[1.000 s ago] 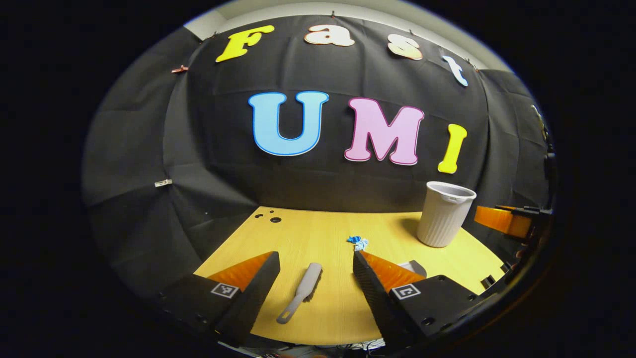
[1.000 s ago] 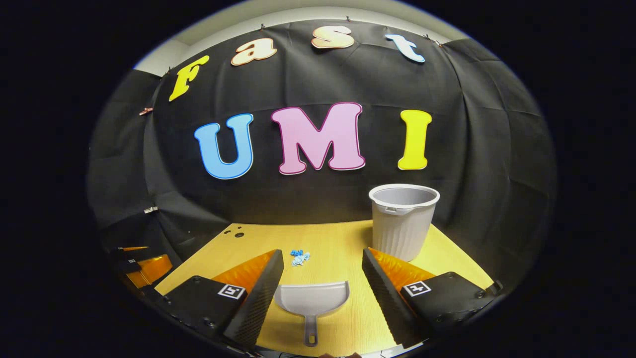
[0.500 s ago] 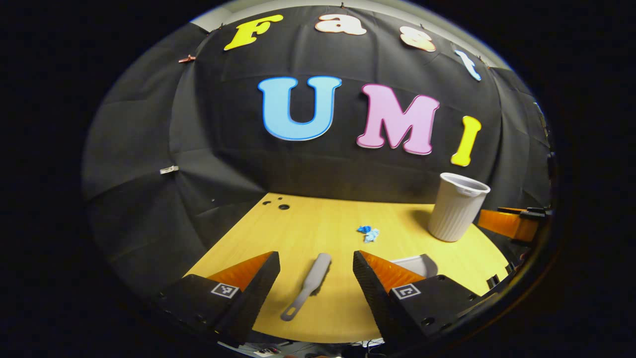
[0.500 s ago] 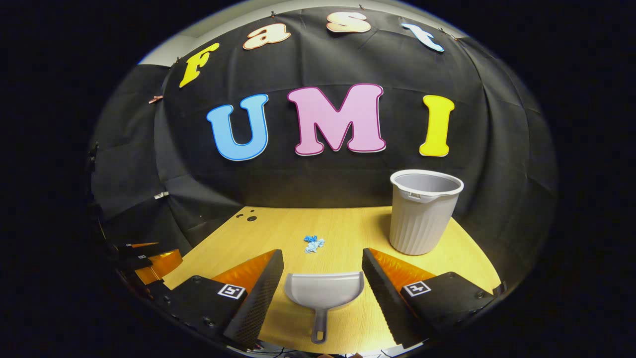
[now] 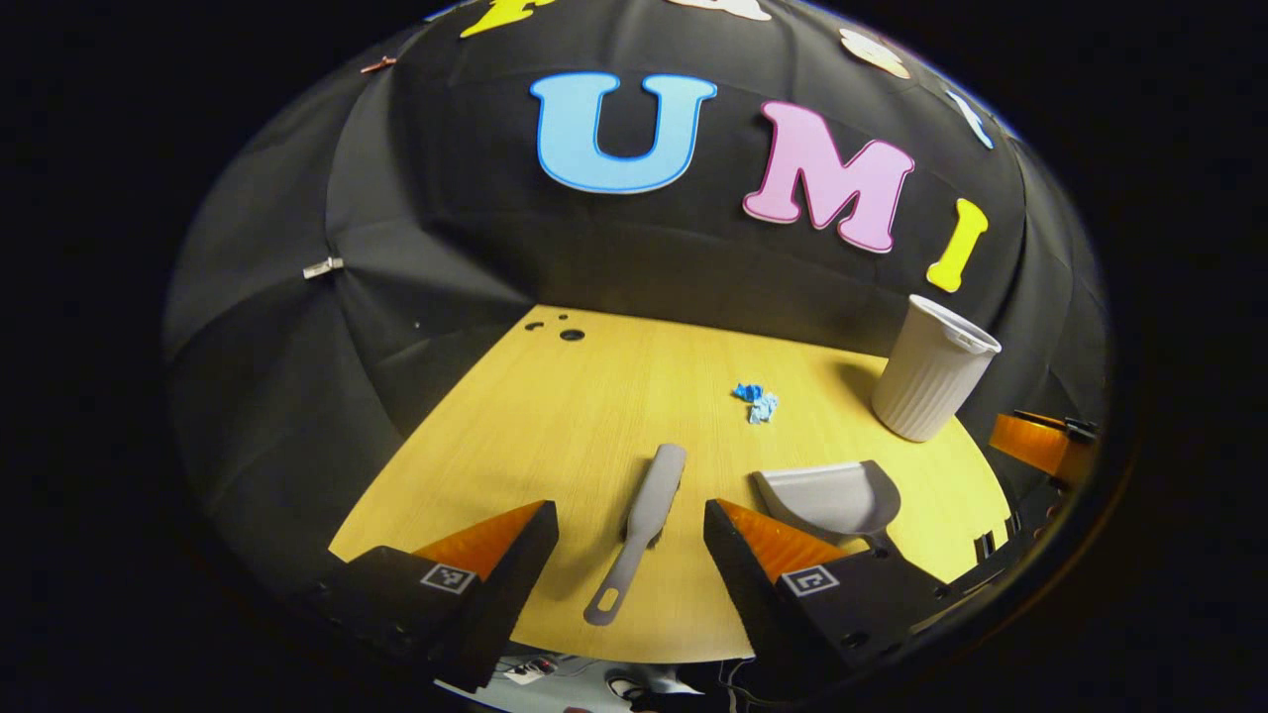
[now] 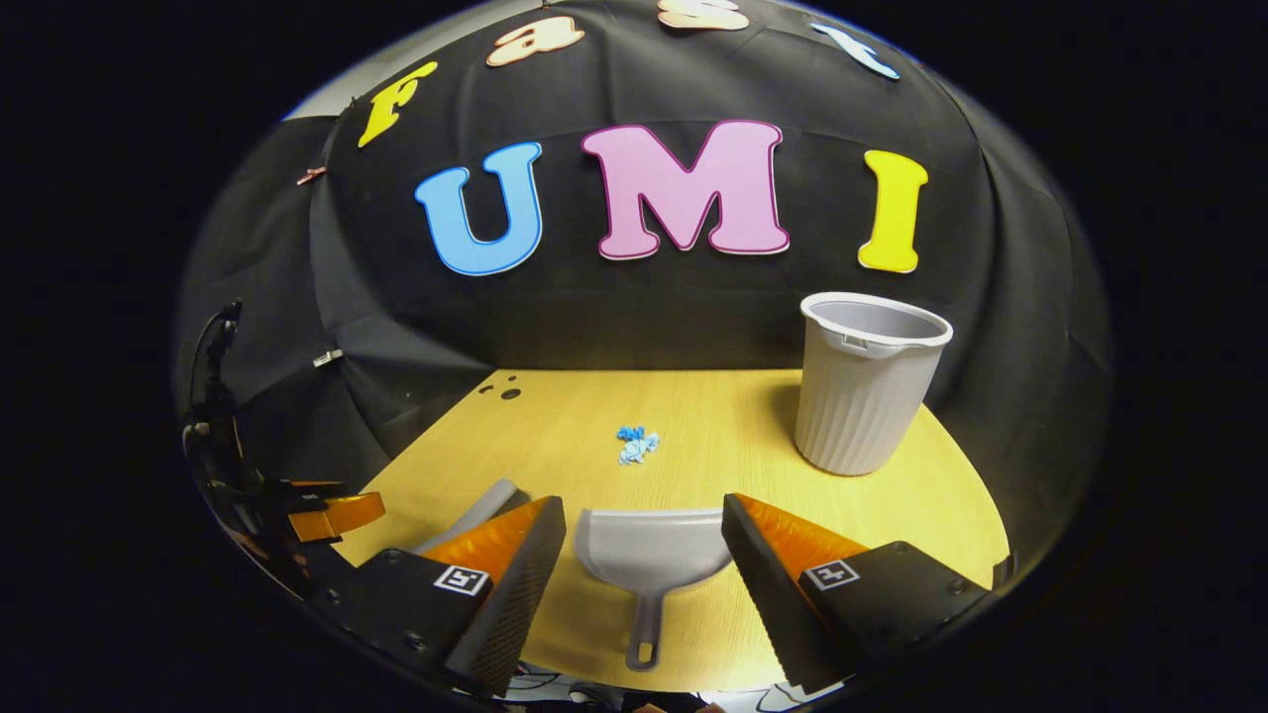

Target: Pick up the small broom and dustpan from the desktop, sweep the trash into the dustpan with the broom, and then empty the trash into the garbage bin.

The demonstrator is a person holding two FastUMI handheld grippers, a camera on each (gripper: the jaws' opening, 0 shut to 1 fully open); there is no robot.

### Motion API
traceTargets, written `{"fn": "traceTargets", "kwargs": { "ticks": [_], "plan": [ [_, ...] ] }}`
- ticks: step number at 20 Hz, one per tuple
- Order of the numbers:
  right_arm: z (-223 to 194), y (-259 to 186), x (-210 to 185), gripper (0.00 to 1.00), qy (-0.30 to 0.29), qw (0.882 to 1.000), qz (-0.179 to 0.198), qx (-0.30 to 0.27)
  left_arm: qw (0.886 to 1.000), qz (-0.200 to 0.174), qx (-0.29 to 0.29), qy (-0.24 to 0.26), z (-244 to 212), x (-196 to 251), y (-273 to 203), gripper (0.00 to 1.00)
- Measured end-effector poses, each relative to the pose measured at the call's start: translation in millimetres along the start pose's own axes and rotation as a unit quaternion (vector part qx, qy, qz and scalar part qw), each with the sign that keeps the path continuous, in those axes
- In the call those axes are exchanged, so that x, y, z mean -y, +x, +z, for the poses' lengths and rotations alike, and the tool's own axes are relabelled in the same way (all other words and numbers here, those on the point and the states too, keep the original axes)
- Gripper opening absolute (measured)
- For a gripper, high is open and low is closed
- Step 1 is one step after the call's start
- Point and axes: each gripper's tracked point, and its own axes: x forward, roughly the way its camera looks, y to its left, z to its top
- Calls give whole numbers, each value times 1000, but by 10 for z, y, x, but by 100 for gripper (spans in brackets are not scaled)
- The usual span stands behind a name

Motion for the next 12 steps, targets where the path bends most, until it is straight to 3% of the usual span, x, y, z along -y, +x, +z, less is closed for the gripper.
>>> {"fn": "traceTargets", "kwargs": {
  "ticks": [6, 12],
  "plan": [
    [-230, 149, 58, 99, 5, 999, -4, -36, 994, -29, -101, 32, -433, -17, 468, 96],
    [-470, 296, 172, 99, 37, 996, -12, -78, 977, -39, -197, 75, -838, 13, 789, 96]
  ]
}}
